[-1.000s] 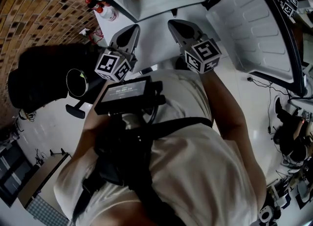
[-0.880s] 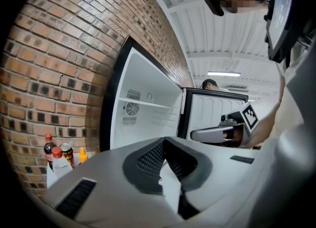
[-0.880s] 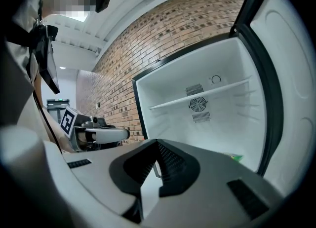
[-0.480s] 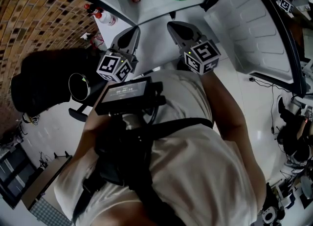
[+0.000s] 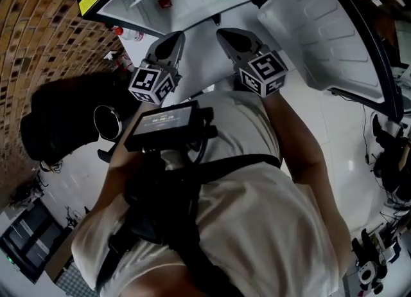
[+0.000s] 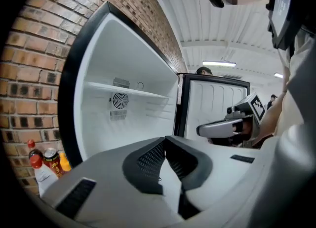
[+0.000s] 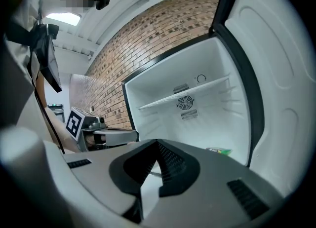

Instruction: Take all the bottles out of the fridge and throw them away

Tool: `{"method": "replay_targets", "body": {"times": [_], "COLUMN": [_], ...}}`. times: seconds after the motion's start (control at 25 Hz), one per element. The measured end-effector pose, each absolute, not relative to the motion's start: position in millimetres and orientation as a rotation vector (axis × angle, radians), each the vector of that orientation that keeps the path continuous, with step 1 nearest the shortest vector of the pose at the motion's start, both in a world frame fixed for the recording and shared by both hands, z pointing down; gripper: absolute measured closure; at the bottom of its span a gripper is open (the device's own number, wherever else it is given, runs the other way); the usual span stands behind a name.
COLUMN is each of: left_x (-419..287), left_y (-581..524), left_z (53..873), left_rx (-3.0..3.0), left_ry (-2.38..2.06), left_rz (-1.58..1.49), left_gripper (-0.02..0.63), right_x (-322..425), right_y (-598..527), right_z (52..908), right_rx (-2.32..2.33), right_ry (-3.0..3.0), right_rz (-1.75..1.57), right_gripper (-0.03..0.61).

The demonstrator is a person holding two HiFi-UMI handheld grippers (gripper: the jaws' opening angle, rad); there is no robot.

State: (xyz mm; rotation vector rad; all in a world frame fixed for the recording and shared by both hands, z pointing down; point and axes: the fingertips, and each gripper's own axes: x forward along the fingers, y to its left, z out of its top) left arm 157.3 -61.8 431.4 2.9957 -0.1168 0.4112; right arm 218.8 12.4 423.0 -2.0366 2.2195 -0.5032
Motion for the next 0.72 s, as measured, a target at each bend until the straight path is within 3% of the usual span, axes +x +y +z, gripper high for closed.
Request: {"method": "replay_targets", "body": {"times": [0.72], "left_x": [270], "left_y": [-63], "left_z": [541], "left_rx": [3.211], "left_ry": [0.190], "left_rz": [1.200], "left_gripper": [0.588], "right_x": [244], "right_y": [50], "right_z": [458], "right_rx": [-2.035], "right_ry": [2.134], "right_rz": [-0.624], "right_gripper": [0.586]}}
